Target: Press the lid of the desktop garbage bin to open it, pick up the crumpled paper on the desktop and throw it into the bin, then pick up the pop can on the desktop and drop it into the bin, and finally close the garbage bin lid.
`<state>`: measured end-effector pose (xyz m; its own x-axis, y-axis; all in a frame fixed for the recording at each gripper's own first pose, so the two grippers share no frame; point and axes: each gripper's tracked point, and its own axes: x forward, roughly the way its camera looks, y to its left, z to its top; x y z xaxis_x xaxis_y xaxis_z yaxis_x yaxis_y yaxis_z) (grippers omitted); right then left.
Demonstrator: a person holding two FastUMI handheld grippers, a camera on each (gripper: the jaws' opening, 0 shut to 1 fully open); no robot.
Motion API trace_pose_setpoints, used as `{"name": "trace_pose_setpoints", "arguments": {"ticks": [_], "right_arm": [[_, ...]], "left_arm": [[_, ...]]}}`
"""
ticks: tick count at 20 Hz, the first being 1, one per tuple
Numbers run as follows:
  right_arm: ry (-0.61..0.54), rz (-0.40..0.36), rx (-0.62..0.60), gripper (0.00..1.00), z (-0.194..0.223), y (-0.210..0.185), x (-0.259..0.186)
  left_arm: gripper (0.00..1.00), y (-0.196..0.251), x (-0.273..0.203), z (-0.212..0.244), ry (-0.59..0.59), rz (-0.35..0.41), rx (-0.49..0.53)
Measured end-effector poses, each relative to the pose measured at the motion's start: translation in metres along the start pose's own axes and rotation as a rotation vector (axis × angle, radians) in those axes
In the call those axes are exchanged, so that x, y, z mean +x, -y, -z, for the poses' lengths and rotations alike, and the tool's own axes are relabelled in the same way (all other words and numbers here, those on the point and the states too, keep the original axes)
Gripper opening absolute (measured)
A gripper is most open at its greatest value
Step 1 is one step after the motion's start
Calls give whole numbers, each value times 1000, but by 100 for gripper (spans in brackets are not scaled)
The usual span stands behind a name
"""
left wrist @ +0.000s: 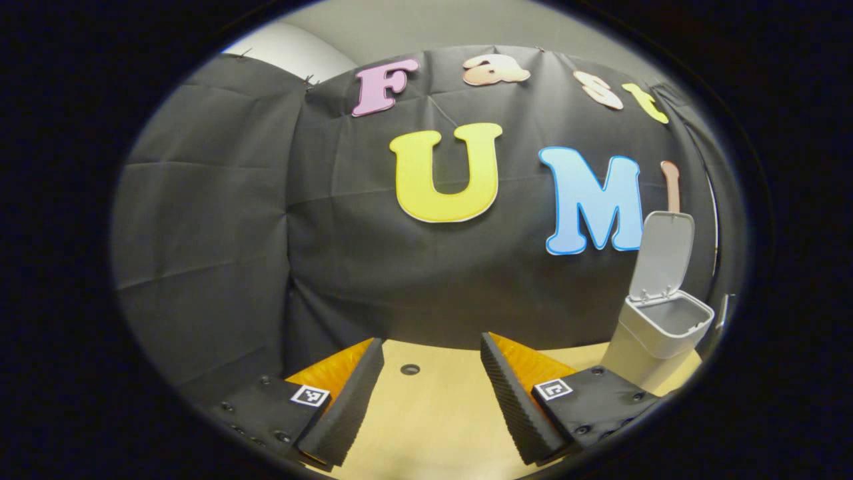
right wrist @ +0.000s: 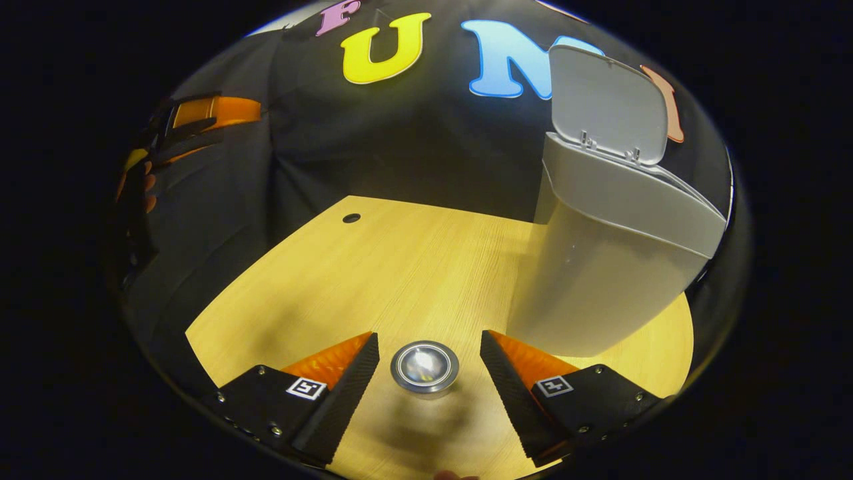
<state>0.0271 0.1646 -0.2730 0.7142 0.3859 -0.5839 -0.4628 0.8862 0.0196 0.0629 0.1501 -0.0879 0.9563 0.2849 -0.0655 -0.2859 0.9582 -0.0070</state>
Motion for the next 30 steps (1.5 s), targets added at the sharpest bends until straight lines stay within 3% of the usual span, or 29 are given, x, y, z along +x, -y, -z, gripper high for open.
{"name": "trace_pose_setpoints", "arguments": {"ticks": [14,16,18,19,20,30], "right_arm": [[-138,14,-41,98,39,-1,31],[-139,14,-43,85,38,-2,31],[-142,16,-43,84,38,-2,31],[-140,12,-43,85,37,-2,30],[-132,13,-44,85,35,-1,28],[-23,23,-28,83,-9,5,8]], "left_arm": [[100,-20,-4,6,-22,-30,0],[100,-21,-5,6,-23,-30,-2],[100,-19,-7,7,-26,-29,-3],[96,-19,-7,7,-27,-28,-3],[100,-18,-7,7,-28,-27,-4],[100,1,-3,4,-21,9,-1]]}}
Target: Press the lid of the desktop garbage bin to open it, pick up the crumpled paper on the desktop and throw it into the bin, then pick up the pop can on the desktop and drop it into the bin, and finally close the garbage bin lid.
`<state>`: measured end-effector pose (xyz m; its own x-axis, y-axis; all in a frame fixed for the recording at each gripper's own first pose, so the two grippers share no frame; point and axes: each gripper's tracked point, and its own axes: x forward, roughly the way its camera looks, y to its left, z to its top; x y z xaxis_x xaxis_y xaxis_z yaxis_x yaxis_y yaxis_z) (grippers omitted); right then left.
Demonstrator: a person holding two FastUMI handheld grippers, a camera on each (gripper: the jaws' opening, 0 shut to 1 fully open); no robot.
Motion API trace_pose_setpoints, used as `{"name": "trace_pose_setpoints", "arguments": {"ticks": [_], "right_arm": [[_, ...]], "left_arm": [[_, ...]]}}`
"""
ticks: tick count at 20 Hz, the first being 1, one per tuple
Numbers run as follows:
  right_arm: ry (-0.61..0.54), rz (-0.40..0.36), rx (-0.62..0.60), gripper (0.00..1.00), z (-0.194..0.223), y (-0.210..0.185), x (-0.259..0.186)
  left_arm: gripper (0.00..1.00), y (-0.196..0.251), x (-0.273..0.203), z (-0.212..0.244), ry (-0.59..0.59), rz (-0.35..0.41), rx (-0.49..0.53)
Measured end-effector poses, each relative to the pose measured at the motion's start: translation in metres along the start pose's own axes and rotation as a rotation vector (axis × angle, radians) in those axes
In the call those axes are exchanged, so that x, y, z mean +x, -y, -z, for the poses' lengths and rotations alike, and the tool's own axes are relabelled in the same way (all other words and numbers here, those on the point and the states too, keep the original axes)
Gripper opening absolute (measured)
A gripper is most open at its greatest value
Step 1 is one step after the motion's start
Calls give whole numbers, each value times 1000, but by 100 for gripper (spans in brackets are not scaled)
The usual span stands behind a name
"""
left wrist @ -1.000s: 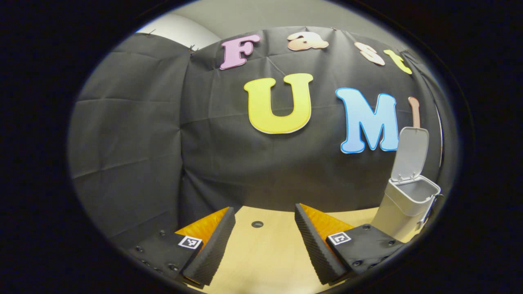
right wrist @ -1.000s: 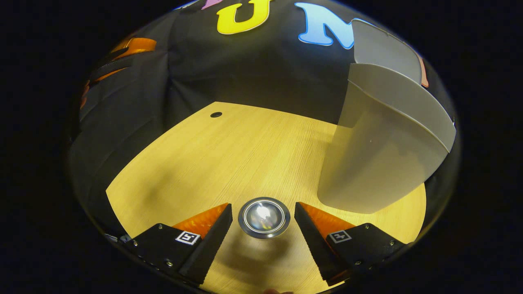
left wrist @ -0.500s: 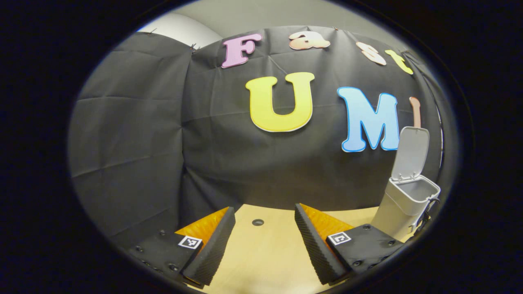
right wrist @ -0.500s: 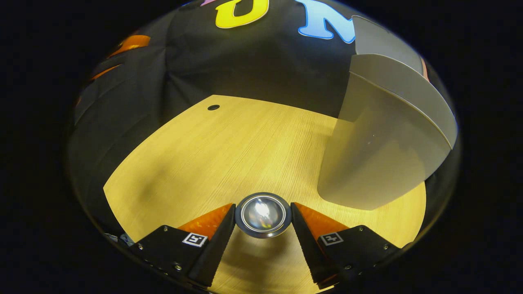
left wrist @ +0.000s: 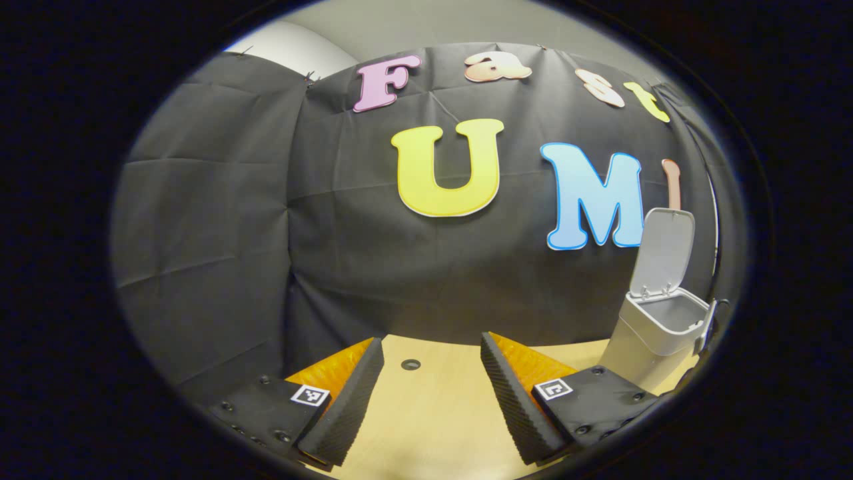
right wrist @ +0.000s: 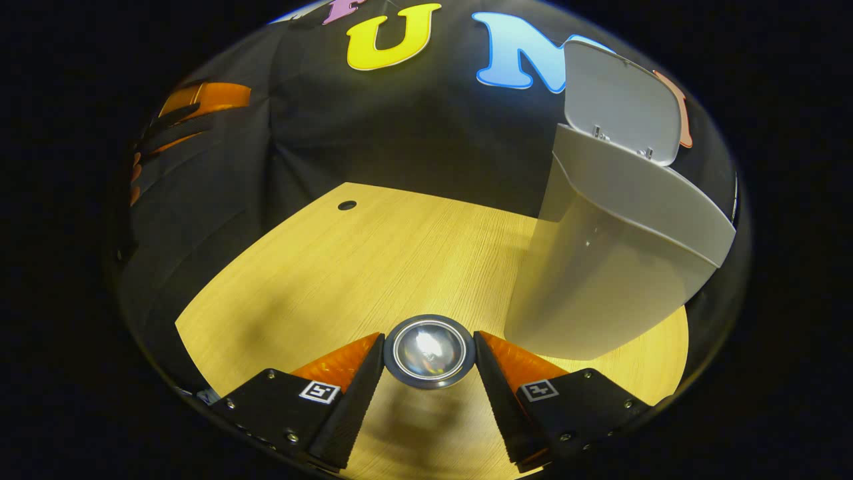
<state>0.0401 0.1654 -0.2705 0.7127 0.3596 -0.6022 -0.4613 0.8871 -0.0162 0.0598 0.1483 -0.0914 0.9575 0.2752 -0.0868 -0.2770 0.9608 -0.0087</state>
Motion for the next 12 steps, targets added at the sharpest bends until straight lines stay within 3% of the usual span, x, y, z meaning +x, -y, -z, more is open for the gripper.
{"name": "trace_pose_setpoints", "arguments": {"ticks": [5,6,8,9,12], "right_arm": [[65,2,-11,83,-24,2,-14],[81,2,-10,83,-30,2,-17],[118,5,-4,80,-45,4,-26],[141,8,1,83,-54,6,-32],[209,18,27,83,-80,12,-48]], "left_arm": [[100,10,3,-3,5,22,7],[96,13,4,-4,6,28,7],[100,19,5,-4,7,41,9],[96,22,6,-4,8,47,9],[97,35,10,-3,5,73,10]]}}
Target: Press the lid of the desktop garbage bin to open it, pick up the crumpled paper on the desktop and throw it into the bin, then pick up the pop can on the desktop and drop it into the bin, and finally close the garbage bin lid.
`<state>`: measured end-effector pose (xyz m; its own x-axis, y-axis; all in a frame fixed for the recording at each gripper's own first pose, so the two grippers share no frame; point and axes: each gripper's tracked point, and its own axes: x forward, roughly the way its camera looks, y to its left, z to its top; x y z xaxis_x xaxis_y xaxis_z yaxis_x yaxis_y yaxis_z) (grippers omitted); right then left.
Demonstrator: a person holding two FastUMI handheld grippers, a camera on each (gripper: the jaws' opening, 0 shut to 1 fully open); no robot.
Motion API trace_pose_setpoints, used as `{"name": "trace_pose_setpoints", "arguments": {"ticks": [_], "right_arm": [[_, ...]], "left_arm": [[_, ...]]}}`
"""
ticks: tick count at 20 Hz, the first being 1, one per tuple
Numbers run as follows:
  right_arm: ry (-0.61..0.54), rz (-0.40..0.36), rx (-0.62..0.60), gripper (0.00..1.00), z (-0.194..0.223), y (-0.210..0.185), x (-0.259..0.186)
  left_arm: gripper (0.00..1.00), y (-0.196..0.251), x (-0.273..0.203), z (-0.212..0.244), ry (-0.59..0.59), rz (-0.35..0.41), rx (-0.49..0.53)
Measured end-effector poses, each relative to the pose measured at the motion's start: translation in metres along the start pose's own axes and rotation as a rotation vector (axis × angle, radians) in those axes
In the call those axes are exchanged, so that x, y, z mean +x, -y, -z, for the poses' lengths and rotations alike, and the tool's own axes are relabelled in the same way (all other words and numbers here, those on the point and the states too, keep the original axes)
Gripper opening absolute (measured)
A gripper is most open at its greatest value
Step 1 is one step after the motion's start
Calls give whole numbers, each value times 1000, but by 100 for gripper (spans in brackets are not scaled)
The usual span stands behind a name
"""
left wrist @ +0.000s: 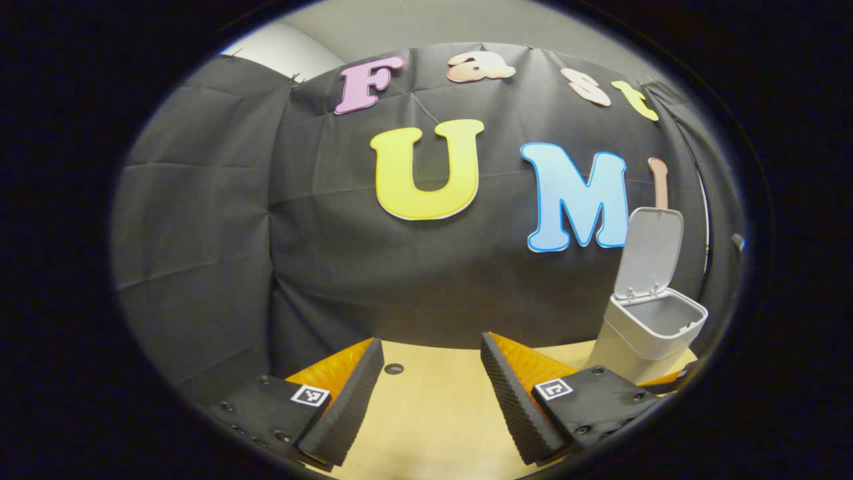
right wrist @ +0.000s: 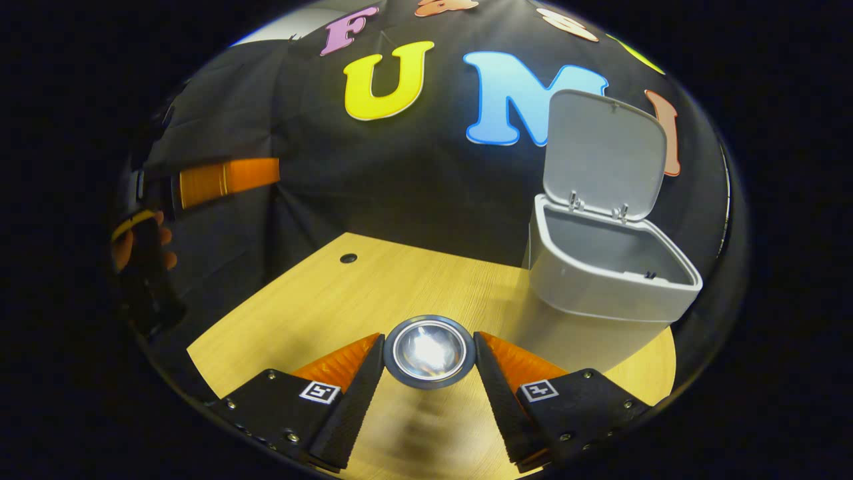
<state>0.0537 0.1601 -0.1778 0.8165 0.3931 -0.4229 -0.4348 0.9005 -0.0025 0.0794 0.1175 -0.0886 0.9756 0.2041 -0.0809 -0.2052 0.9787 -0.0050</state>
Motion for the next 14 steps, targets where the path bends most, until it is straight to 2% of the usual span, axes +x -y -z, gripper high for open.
{"name": "trace_pose_setpoints", "arguments": {"ticks": [6,7,9,12,14], "right_arm": [[121,20,77,83,-48,15,-25],[142,25,84,83,-56,19,-30],[183,41,91,83,-72,28,-39],[249,73,89,83,-98,39,-54],[288,94,95,83,-114,48,-62]], "left_arm": [[100,30,6,1,-2,57,-1],[90,34,8,1,-3,66,-3],[90,43,10,1,-4,81,-4],[100,54,15,3,-6,100,-6],[100,60,16,5,-9,109,-11]]}}
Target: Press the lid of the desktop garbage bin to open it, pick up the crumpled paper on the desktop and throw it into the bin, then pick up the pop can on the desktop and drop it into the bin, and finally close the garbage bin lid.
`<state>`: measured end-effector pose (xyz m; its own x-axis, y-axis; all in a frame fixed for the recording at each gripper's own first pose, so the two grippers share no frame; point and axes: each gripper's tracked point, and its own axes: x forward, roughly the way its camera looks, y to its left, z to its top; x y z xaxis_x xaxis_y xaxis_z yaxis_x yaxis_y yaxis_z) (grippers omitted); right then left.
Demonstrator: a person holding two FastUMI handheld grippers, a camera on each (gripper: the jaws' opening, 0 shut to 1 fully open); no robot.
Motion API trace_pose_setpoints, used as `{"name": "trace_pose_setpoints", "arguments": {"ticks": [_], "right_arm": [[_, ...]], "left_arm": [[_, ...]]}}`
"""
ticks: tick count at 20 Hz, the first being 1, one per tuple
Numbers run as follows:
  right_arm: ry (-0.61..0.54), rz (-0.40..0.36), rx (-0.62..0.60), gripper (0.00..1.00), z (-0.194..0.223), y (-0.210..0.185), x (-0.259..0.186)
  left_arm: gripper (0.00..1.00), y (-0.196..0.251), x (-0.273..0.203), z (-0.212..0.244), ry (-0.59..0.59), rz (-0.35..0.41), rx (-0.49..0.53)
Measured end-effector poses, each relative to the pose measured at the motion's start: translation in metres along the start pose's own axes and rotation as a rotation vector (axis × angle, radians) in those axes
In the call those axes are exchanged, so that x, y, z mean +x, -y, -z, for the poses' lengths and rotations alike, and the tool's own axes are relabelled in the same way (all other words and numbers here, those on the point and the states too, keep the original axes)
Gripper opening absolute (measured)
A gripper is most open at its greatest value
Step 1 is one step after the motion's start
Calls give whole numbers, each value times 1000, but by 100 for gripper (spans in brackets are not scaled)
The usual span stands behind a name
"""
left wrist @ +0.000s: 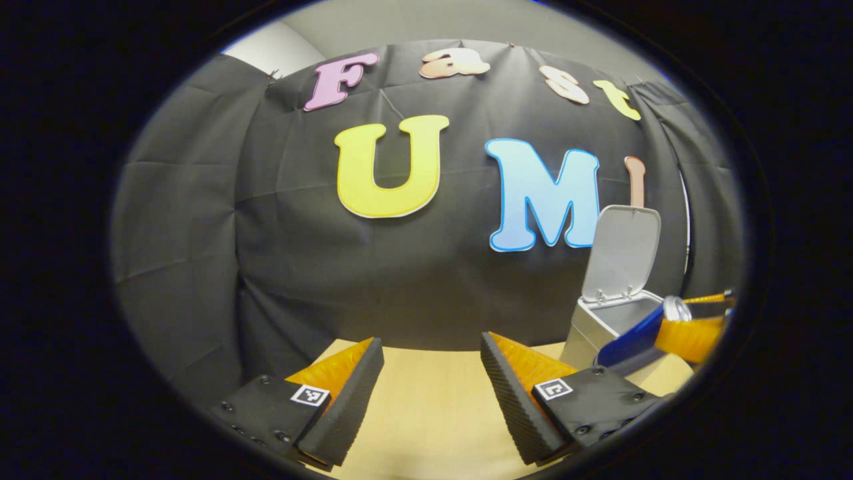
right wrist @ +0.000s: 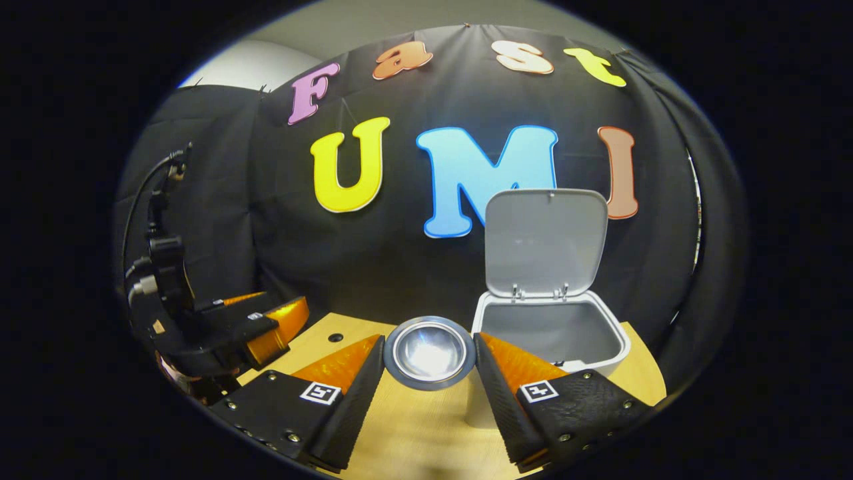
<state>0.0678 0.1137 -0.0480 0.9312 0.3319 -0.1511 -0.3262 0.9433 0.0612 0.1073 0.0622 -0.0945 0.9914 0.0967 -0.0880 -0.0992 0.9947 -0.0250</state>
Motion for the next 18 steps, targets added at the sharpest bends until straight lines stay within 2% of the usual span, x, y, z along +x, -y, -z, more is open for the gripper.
{"name": "trace_pose_setpoints", "arguments": {"ticks": [1,5,7,10,18], "right_arm": [[19,11,2,83,-9,4,-2],[76,60,-5,83,-31,26,-3],[85,86,-7,83,-34,38,-2],[70,119,-8,83,-28,53,3],[14,165,1,83,-9,78,19]], "left_arm": [[96,2,1,1,-1,2,-1],[96,8,3,4,-6,7,1],[100,9,3,3,-5,5,3],[96,6,4,2,-2,-4,15],[96,-2,4,3,-6,-30,21]]}}
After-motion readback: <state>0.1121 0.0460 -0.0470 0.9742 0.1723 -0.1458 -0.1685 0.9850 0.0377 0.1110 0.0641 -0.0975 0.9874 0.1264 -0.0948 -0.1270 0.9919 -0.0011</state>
